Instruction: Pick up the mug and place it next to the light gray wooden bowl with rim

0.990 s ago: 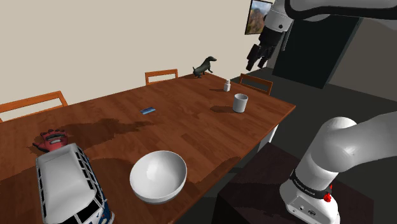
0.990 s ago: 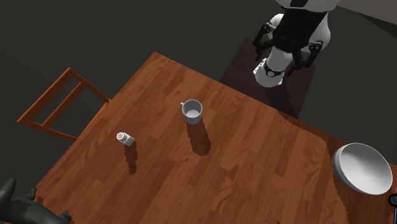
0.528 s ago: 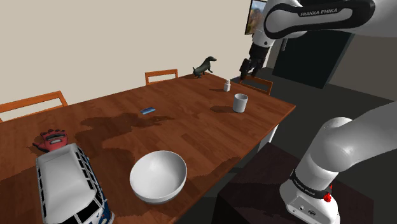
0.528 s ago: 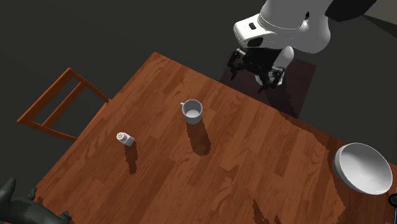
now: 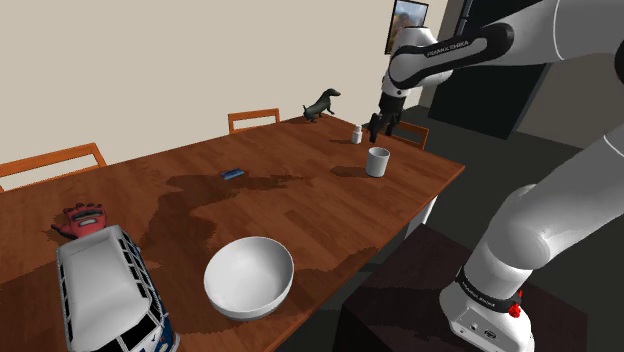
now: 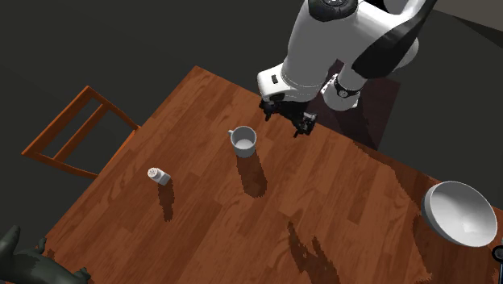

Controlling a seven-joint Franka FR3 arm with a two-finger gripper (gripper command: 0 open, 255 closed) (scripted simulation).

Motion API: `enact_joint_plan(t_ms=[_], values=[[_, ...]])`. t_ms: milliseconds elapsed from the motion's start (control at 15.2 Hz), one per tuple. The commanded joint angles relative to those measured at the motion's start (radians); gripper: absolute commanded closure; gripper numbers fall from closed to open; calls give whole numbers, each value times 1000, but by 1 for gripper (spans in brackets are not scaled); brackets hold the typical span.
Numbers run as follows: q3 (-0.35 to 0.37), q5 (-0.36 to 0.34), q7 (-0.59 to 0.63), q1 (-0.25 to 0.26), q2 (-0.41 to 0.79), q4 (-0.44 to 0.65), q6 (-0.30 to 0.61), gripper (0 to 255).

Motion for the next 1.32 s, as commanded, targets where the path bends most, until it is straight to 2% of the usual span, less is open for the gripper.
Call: enact_joint_plan(t_ms=[0, 462, 990, 1254], values=[[-19, 0, -22, -4, 72, 16, 41, 0], [-69, 25, -99, -21, 328, 105, 152, 0], [-73, 49, -118, -28, 404, 72, 256, 0], [-73, 49, -118, -28, 404, 72, 256, 0]])
